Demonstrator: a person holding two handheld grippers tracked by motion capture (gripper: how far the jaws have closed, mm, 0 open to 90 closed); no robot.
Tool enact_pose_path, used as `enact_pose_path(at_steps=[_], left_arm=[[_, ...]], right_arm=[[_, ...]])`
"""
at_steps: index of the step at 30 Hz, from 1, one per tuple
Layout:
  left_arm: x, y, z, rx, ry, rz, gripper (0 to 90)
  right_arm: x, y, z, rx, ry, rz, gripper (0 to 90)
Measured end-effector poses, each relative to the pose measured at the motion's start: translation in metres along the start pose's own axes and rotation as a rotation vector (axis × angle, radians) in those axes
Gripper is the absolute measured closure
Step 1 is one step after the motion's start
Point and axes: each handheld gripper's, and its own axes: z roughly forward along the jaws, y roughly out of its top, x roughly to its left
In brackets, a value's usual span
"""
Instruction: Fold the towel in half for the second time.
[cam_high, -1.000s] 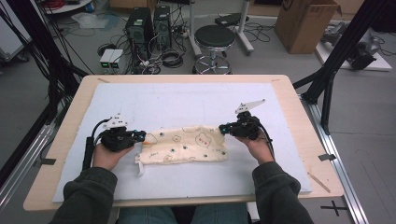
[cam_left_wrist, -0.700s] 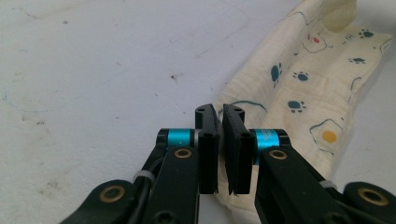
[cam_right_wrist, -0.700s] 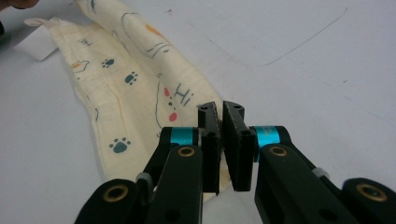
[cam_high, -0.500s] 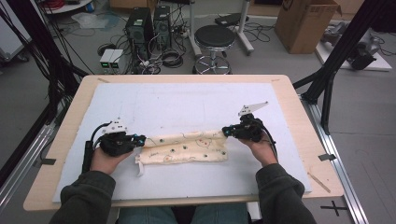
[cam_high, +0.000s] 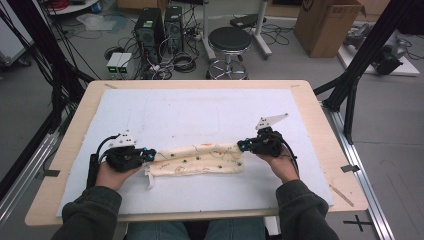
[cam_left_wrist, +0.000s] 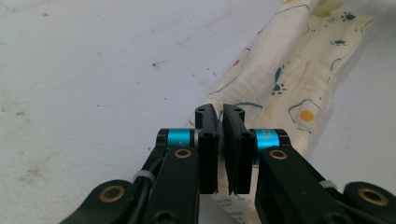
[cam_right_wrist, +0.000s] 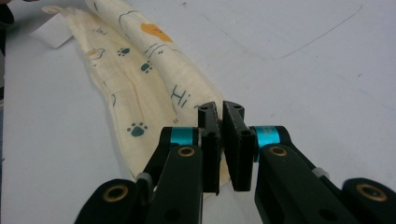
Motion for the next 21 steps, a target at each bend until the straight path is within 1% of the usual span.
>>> enact_pose_path(at_steps=[3, 9, 12, 13, 14, 15, 16, 18, 20, 21], left_arm=[[-0.003, 0.000, -0.001, 0.004, -0.004, 0.012, 84.2], [-0.009, 0.000, -0.003, 0.020, -0.007, 0.033, 84.3], [-0.012, -0.001, -0.004, 0.015, -0.013, 0.044, 84.1], [-0.013, -0.001, -0.006, 0.014, -0.008, 0.049, 84.1], [-0.014, -0.003, -0.006, 0.010, -0.011, 0.042, 84.1], [-0.015, -0.004, -0.006, 0.010, -0.013, 0.042, 84.1], [-0.015, -0.006, -0.006, 0.014, -0.016, 0.037, 84.1], [-0.016, -0.009, -0.005, 0.024, -0.017, 0.041, 84.1], [-0.017, -0.011, -0.005, 0.027, -0.022, 0.042, 84.1], [-0.017, -0.012, -0.005, 0.031, -0.022, 0.044, 84.0]], right_arm=[[0.002, -0.006, -0.002, -0.004, 0.005, 0.006, 85.7], [0.006, -0.012, -0.005, -0.014, 0.008, 0.002, 85.5], [0.009, -0.017, -0.004, -0.013, 0.013, 0.002, 85.5], [0.009, -0.019, -0.004, -0.012, 0.012, 0.001, 85.5], [0.010, -0.020, -0.004, -0.015, 0.013, -0.003, 85.5], [0.011, -0.021, -0.004, -0.009, 0.016, 0.005, 85.5], [0.011, -0.022, -0.003, -0.007, 0.020, -0.004, 85.4], [0.012, -0.024, -0.003, -0.001, 0.018, 0.000, 85.4], [0.013, -0.025, -0.003, 0.001, 0.019, -0.008, 85.4], [0.014, -0.026, -0.003, 0.005, 0.021, -0.003, 85.3]])
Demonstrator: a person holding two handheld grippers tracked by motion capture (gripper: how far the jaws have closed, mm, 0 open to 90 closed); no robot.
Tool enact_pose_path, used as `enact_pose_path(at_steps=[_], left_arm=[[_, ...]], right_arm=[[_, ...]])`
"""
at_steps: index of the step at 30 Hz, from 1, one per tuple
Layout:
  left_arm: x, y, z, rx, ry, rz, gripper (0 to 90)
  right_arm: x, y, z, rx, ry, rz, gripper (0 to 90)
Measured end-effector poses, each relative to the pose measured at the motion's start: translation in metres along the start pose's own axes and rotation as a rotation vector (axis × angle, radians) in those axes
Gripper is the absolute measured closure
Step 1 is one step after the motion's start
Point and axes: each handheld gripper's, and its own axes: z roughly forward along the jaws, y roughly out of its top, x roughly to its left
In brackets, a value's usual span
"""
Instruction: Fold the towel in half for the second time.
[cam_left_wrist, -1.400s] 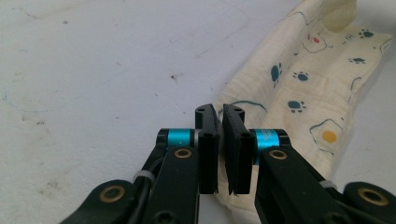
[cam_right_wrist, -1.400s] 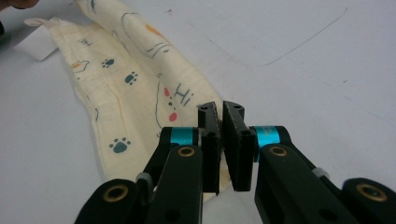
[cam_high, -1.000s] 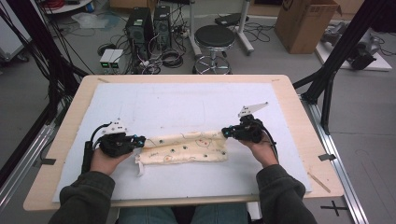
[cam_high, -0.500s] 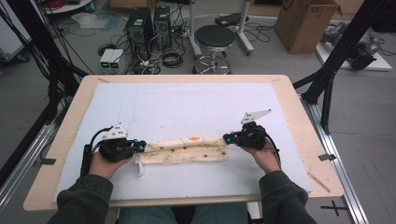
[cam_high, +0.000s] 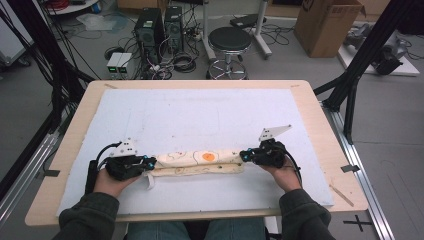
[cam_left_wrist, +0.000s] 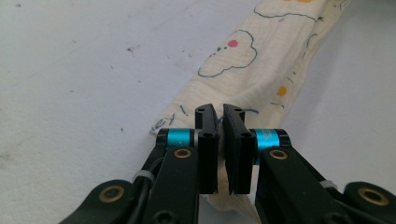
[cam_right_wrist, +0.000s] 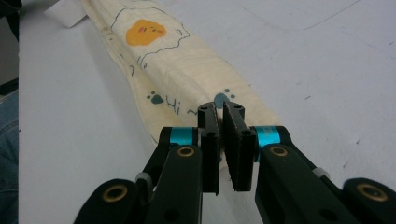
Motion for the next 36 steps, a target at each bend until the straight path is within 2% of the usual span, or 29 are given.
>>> enact_pose_path(at_steps=[8, 14, 17, 26, 31, 36], left_arm=[[-0.004, -0.006, 0.001, 0.025, -0.009, 0.013, 83.9], [-0.005, -0.013, 0.000, 0.028, -0.008, 0.006, 83.7], [-0.006, -0.015, 0.001, 0.033, -0.002, 0.012, 83.7], [-0.007, -0.020, 0.002, 0.035, 0.000, 0.014, 82.1], [-0.007, -0.021, 0.000, 0.033, -0.011, 0.000, 75.6], [-0.008, -0.021, -0.002, 0.028, 0.003, -0.014, 65.0]], right_arm=[[0.004, -0.006, 0.003, 0.021, 0.012, -0.008, 85.3], [0.008, -0.011, 0.006, 0.054, 0.016, -0.014, 85.1], [0.009, -0.012, 0.007, 0.058, 0.017, -0.023, 85.1], [0.011, -0.019, 0.008, 0.050, 0.017, -0.005, 83.1], [0.012, -0.022, 0.007, 0.033, 0.022, 0.008, 75.9], [0.014, -0.022, 0.003, 0.007, 0.024, 0.018, 67.7]])
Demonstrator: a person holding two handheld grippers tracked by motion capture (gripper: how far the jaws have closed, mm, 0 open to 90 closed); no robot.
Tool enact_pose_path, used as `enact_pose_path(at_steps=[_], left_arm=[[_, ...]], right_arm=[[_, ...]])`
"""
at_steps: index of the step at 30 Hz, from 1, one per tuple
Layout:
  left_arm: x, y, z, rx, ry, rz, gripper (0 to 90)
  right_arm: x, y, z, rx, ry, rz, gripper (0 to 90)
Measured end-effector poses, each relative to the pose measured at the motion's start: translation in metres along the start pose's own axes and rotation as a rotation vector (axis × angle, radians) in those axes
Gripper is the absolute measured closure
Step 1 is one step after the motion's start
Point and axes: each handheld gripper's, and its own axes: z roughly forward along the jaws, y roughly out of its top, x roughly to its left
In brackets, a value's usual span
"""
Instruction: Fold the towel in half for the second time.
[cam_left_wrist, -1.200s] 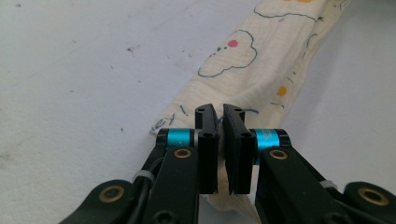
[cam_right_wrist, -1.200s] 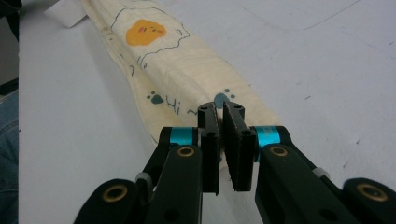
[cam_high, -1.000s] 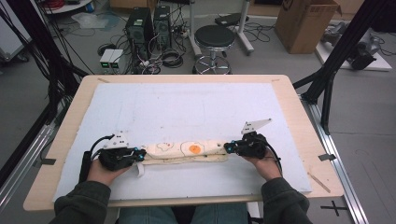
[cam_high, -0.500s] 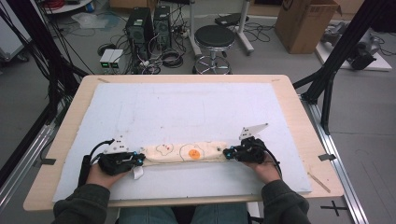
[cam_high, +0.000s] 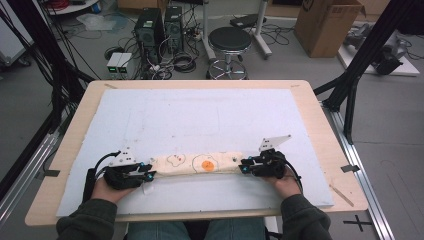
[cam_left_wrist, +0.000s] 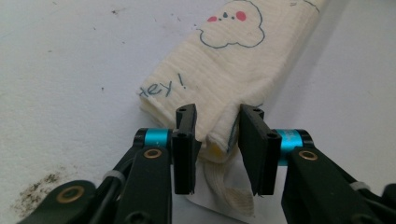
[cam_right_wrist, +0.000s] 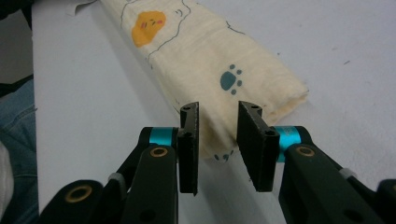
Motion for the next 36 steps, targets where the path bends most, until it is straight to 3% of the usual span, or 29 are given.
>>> enact_pose_path(at_steps=[15, 25, 33, 36], left_arm=[[-0.005, 0.002, -0.014, -0.028, 0.012, -0.014, 48.4], [-0.005, 0.015, -0.021, -0.089, 0.025, -0.021, 45.7], [-0.004, 0.040, -0.004, -0.103, -0.022, -0.006, 64.3], [-0.006, 0.049, 0.007, -0.089, -0.038, 0.019, 73.0]], right_arm=[[0.009, 0.007, -0.013, -0.047, 0.015, -0.023, 51.6], [0.014, 0.028, -0.014, -0.063, 0.025, -0.051, 53.6], [0.019, 0.059, 0.003, -0.043, 0.039, -0.093, 69.7], [0.021, 0.069, 0.014, -0.023, 0.038, -0.102, 76.5]])
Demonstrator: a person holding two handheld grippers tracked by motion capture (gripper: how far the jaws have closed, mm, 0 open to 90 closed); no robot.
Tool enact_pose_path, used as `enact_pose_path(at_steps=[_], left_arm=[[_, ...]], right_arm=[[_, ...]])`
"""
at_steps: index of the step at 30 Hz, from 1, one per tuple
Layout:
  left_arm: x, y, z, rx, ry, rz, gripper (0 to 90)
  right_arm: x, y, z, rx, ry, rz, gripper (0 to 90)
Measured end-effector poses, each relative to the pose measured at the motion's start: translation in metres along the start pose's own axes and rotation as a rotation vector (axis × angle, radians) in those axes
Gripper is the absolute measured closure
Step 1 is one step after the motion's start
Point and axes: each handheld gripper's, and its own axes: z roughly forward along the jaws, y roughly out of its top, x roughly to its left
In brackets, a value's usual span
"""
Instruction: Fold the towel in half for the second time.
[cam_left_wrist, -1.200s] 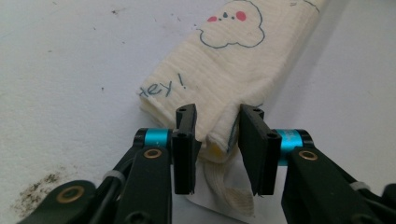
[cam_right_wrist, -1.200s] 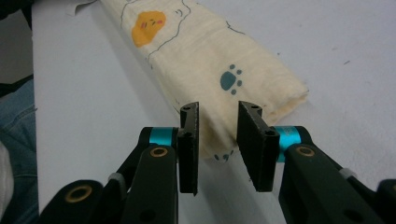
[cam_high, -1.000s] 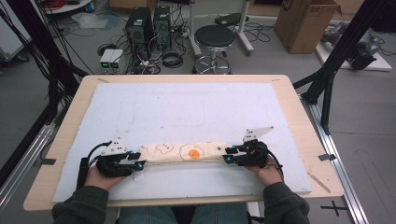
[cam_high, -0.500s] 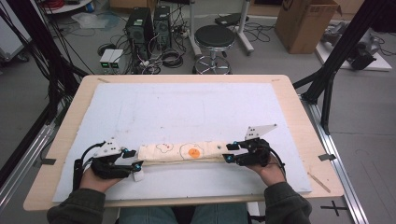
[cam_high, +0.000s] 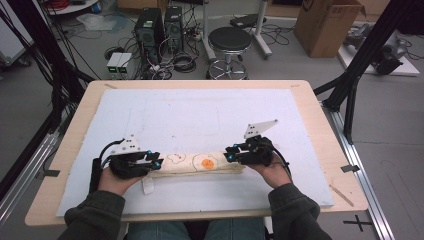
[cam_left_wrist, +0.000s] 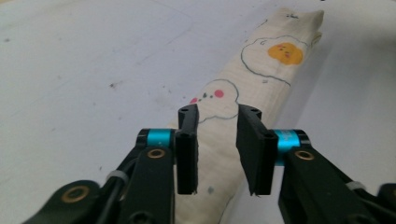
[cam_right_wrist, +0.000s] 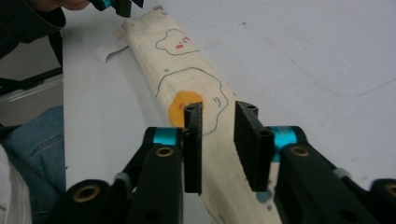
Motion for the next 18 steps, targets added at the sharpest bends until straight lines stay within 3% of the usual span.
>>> enact_pose_path(at_steps=[3, 5, 11, 18], left_arm=[[-0.001, 0.006, 0.012, 0.031, -0.009, 0.013, 86.1], [-0.001, 0.006, 0.020, 0.054, -0.021, 0.011, 89.0], [-0.001, 0.001, 0.034, 0.126, -0.040, 0.027, 89.5], [-0.001, -0.009, 0.038, 0.193, -0.028, 0.041, 89.5]], right_arm=[[0.000, 0.007, 0.014, 0.027, 0.008, 0.000, 82.7], [0.000, 0.011, 0.026, 0.047, 0.017, 0.001, 85.0], [0.001, 0.011, 0.053, 0.151, 0.051, -0.005, 87.6], [0.000, -0.001, 0.062, 0.204, 0.052, -0.001, 87.6]])
